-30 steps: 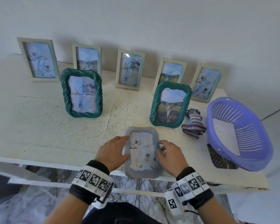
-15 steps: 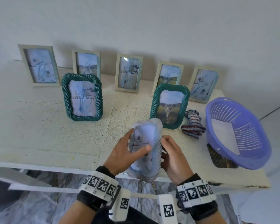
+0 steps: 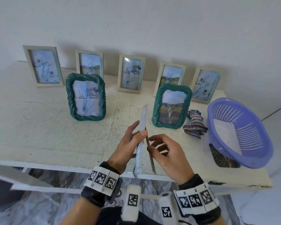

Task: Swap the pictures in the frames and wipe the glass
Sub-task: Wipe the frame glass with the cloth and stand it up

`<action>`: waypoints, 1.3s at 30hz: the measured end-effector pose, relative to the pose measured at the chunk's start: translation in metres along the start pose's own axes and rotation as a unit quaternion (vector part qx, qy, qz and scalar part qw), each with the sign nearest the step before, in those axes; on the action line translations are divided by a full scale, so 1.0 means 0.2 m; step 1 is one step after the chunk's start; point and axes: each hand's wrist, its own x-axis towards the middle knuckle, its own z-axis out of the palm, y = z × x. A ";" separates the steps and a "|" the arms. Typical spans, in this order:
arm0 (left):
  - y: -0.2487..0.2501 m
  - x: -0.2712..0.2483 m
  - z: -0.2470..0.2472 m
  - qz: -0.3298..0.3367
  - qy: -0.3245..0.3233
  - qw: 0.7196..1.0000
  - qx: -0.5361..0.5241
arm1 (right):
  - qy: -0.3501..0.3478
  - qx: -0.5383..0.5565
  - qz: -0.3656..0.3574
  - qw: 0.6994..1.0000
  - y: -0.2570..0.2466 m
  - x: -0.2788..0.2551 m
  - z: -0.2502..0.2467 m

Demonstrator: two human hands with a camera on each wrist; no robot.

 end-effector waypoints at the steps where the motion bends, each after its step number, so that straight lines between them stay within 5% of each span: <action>1: 0.01 -0.01 -0.01 -0.002 0.002 1.000 0.004 | 0.013 -0.042 -0.027 0.999 0.01 0.00 -0.03; 4: 0.01 -0.02 -0.03 -0.023 0.013 0.999 0.024 | 0.045 -0.195 -0.085 0.976 0.03 0.02 -0.09; 8: -0.02 -0.04 -0.01 -0.006 0.030 0.999 0.044 | 0.042 -0.317 -0.053 0.946 0.01 0.01 -0.06; 11: -0.03 -0.06 0.01 0.044 0.048 0.994 0.085 | 0.035 -0.066 0.026 0.997 -0.01 -0.01 0.00; 14: -0.07 -0.09 -0.02 0.099 0.088 0.980 0.152 | 0.015 0.236 0.180 0.955 -0.02 0.01 0.04; 18: -0.05 -0.10 -0.09 0.068 0.147 0.983 0.087 | 0.019 0.342 0.195 0.919 0.04 0.07 0.03; 23: 0.04 -0.02 -0.18 -0.018 0.099 0.994 -0.030 | -0.075 0.417 0.194 0.885 0.07 0.17 0.01; 29: 0.12 0.17 -0.26 -0.008 0.121 0.993 -0.004 | -0.013 0.282 0.200 0.938 0.06 0.37 0.03; 34: 0.23 0.35 -0.31 0.009 0.171 0.985 0.026 | 0.053 0.103 0.077 0.990 0.04 0.55 0.03; 39: 0.29 0.51 -0.34 0.014 0.193 0.980 0.040 | 0.041 -0.015 0.012 0.999 0.02 0.67 0.08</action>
